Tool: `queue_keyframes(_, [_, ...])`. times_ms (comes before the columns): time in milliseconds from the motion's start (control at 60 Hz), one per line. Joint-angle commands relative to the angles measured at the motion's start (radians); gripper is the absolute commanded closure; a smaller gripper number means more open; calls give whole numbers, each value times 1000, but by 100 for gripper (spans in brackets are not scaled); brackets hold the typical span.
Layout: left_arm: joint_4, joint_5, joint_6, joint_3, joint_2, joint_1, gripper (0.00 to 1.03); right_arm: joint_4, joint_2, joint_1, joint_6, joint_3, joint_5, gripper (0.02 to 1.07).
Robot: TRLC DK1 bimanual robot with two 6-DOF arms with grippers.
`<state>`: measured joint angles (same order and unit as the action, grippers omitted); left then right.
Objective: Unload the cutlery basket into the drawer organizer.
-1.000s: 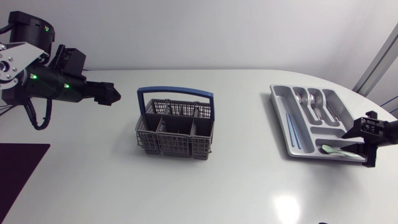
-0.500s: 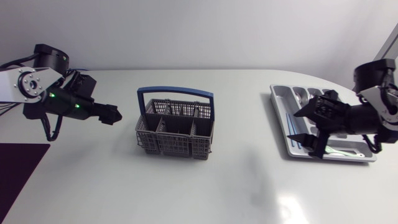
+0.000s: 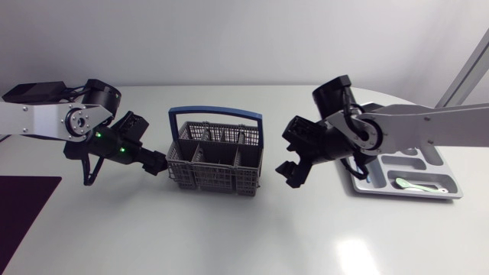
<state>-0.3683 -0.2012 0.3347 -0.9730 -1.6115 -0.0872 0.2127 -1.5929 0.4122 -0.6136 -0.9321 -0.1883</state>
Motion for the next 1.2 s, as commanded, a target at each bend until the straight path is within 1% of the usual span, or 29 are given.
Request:
queue_keyframes(0, [3, -3, 24, 28, -7, -22, 8, -10, -72, 33, 78, -63, 26, 19])
queue_keyframes(133, [3, -4, 24, 45, 2, -54, 8, -9, -127, 40, 126, -132, 30, 19])
queue_keyframes(333, [3, -4, 17, 62, 48, -111, 8, -6, -174, 30, 150, -191, 30, 19])
queue_keyframes(467, [6, -1, 3, 59, 53, -135, 8, 2, -197, 11, 155, -223, 30, 19])
queue_keyframes(567, [25, 6, -3, 46, 51, -134, 8, 4, -197, 10, 155, -214, 30, 19])
queue_keyframes(667, [26, 8, -2, 23, 44, -102, 7, 5, -174, 30, 161, -180, 30, 19])
queue_keyframes(783, [37, 8, -2, 19, 38, -88, 7, 5, -154, 40, 164, -157, 30, 19])
queue_keyframes(1033, [48, 8, 3, 16, 35, -66, 7, 7, -124, 63, 176, -128, 35, 19])
queue_keyframes(1183, [48, 8, 4, 22, 35, -66, 7, 8, -118, 68, 179, -125, 38, 19])
